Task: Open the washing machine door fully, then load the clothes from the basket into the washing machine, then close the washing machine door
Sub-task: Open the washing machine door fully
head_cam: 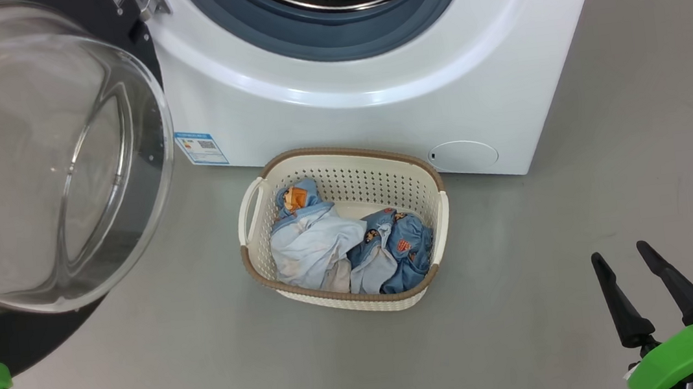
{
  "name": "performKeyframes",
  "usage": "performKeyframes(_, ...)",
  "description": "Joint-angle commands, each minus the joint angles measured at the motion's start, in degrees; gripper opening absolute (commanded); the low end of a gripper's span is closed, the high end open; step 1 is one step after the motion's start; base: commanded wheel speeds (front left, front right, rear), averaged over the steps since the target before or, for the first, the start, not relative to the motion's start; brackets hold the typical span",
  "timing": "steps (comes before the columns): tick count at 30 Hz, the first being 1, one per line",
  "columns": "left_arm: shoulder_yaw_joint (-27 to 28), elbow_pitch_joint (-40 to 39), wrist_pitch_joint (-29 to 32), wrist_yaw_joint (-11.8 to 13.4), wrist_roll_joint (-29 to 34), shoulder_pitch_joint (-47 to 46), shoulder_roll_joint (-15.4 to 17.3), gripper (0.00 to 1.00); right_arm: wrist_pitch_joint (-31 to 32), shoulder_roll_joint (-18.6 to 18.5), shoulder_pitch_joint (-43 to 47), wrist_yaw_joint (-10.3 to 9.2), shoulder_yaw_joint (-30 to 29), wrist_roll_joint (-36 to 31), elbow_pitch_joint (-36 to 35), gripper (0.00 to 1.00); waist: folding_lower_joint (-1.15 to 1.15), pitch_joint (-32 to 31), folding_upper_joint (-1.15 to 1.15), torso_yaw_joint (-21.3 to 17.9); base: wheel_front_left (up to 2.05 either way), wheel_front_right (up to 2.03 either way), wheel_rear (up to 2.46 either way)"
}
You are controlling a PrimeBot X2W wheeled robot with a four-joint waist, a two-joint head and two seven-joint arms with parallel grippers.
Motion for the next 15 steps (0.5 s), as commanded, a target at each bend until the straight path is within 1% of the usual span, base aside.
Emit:
performKeyframes(1, 2.91, -1.04, -0.74, 0.07, 0.57, -2.28, 3.20, 0.00, 0.05, -0.76, -1.12, 0.09, 1.00, -0.38, -1.55, 1.00, 0.00, -0.02, 0.00, -0.08, 0.00, 0.00, 0.00)
performKeyframes(9, 4.49, -6.08, -0.75, -1.08, 3.95, 0.22, 1.04, 0.00, -0.47, -0.01, -1.04, 0.09, 0.81, -0.20, -0.92, 1.00, 0.00, -1.09, 0.00, -0.21, 0.00, 0.00, 0.00)
performKeyframes(15, 4.58, -15.31, -0.76, -3.09, 7.21, 3.80, -1.99, 0.00, -1.34, 0.74, -0.32, 0.09, 0.51, 0.02, -0.16, 1.00, 0.00, -2.80, 0.00, -0.78, 0.00, 0.00, 0.00)
